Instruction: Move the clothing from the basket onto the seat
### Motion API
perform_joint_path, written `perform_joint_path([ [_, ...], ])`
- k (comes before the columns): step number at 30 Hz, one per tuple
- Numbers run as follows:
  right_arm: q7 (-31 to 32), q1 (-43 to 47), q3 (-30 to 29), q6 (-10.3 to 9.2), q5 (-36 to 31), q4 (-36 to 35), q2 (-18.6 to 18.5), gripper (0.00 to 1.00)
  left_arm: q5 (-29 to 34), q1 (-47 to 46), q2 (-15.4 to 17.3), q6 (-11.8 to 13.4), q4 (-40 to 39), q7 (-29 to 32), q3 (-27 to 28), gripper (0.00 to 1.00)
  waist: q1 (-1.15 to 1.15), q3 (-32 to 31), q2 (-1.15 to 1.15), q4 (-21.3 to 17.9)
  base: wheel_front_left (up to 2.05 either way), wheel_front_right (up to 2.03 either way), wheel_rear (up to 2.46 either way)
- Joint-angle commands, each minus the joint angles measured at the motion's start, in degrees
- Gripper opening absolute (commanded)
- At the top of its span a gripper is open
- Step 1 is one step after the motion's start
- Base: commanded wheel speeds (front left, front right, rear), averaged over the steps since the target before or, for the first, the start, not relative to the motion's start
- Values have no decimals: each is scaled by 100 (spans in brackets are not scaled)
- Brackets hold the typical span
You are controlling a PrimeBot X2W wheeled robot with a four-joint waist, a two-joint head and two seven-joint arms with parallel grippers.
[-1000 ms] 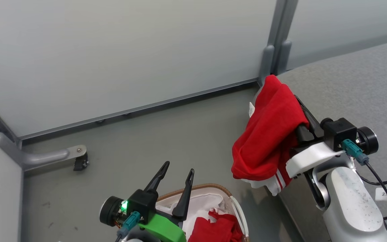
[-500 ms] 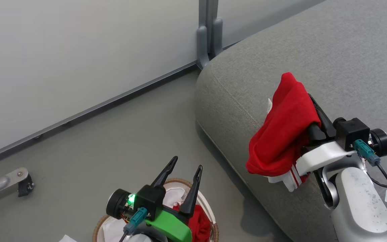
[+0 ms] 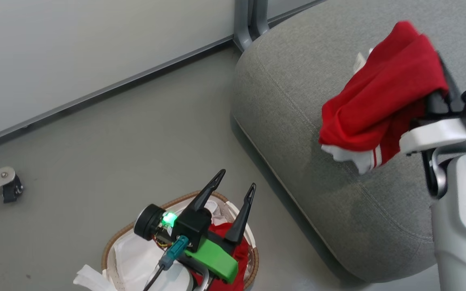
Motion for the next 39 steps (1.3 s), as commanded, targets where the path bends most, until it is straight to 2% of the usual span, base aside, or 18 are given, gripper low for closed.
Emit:
perform_joint_path([
  [1,-14,-249,-160,-6,-142,-72,-15,0,54,-163,32,-14,-34,-2,4,100,0,469,0,291,0,0,0],
  [3,-14,-598,-464,-6,-376,-107,-37,0,136,-289,65,-33,-69,-1,7,100,0,732,0,398,0,0,0],
  [8,-13,-1597,-1091,-6,-649,135,-406,0,318,-678,155,-56,-196,-1,-7,100,0,1529,0,684,0,0,0],
  [16,-14,-3237,-1715,-7,-742,1253,-1017,0,504,-1334,198,-84,-411,-1,-20,100,0,2671,0,1054,0,0,0],
  [22,-14,-4039,-2274,-7,-1044,2103,-1395,0,614,-1578,228,-42,-641,0,-37,100,0,3324,0,1361,0,0,0],
  [27,-13,-4358,-2705,-7,-1387,2560,-1539,0,662,-1626,260,16,-679,1,-75,100,0,3681,0,1514,0,0,0],
  [37,-14,-3927,-2892,-7,-1856,2873,-1328,0,625,-1587,312,60,-619,1,-65,100,0,3690,0,1400,0,0,0],
  [38,-13,-3882,-2891,-7,-1838,2862,-1304,5,617,-1570,316,58,-605,1,-69,100,0,3670,0,1377,0,0,0],
  [39,-13,-3824,-2883,-7,-1802,2850,-1254,24,607,-1544,326,59,-579,1,-70,100,0,3636,0,1342,0,0,0],
])
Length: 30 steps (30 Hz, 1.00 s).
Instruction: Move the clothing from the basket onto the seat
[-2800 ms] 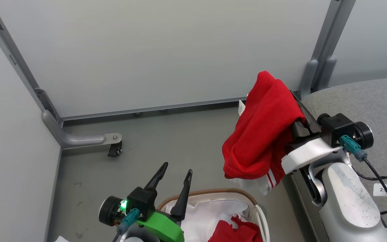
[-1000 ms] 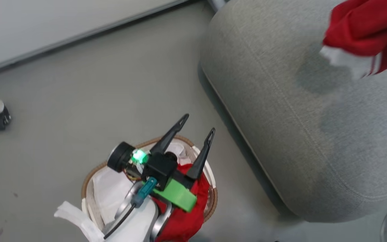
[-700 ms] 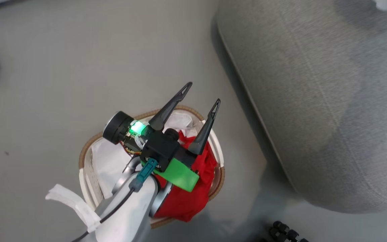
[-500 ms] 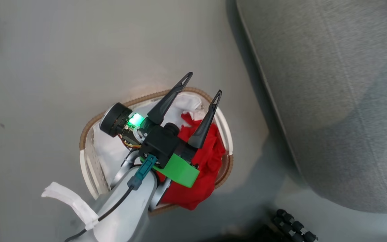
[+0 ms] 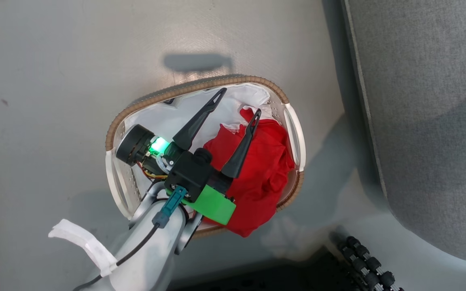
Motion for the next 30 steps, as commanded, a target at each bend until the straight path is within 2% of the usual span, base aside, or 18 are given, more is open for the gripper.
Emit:
perform_joint_path([
  [1,-13,149,19,-8,68,-31,27,39,-51,-21,39,11,37,3,16,100,-1,-82,0,-75,0,0,0],
  [2,-12,212,67,-8,103,-53,76,100,-68,10,49,20,52,3,24,100,-1,-130,0,-109,0,0,0],
  [10,-12,919,481,-8,373,-252,267,100,-130,174,81,59,100,3,100,100,-1,-704,0,-266,0,0,0],
  [15,-12,1419,701,-8,548,-369,302,100,-253,282,6,90,150,3,192,100,-1,-1241,0,-223,0,0,0],
  [25,-12,2046,1013,-8,605,-142,146,100,-556,731,-147,222,301,3,637,100,-1,-2581,0,194,0,0,0],
  [30,-12,2286,1325,-8,711,-131,289,100,-766,1148,-215,322,331,4,1028,100,-1,-3240,0,425,0,0,0],
])
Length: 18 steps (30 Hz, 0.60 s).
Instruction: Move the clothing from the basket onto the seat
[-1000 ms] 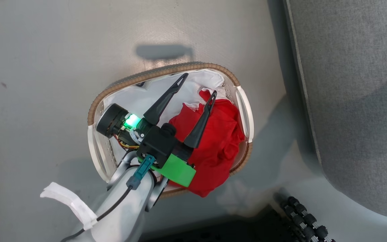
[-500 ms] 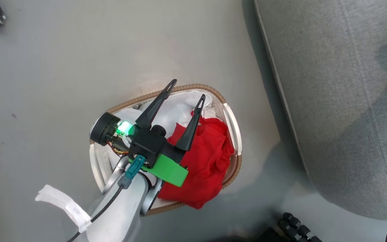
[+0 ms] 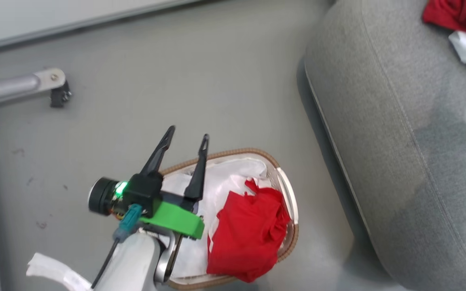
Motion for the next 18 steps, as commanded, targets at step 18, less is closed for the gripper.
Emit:
perform_joint_path([
  [18,-13,2170,1825,-8,1312,-1877,946,100,-181,1704,-60,126,-238,4,1816,100,0,-1914,0,859,0,0,0],
])
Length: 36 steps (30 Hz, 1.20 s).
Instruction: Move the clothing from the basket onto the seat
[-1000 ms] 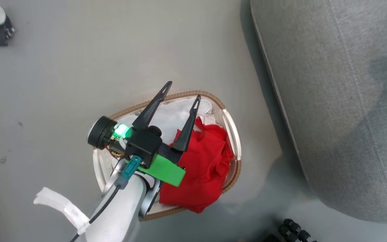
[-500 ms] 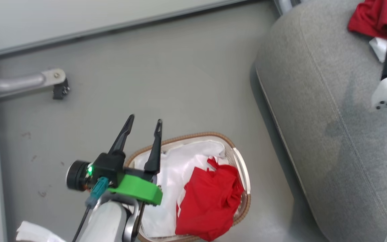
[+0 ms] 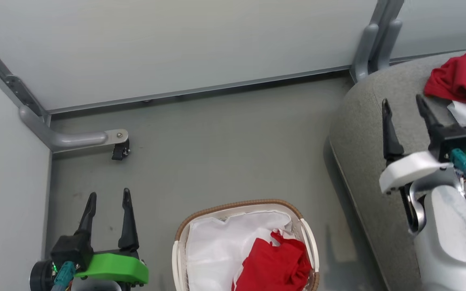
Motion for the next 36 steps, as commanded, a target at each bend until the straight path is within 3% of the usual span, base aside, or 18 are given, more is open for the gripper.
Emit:
perform_joint_path([
  [1,-12,310,135,-8,287,-79,-7,100,5,154,-7,-29,-33,3,74,100,1,-272,0,263,0,0,0],
  [6,-13,1085,629,-8,1025,-318,-17,100,19,416,-18,-111,-34,3,130,100,1,-459,0,400,0,0,0],
  [11,-13,1699,726,-7,1369,-559,-8,100,-141,629,-23,-118,20,3,33,100,1,-603,0,462,0,0,0],
  [19,-12,2193,876,-8,1321,-649,-9,100,-282,752,-21,-43,114,3,-168,100,1,-738,0,437,0,0,0],
  [36,-13,2306,997,-8,1366,-590,-9,100,-209,759,-22,-100,160,3,-246,100,1,-834,0,452,0,0,0],
])
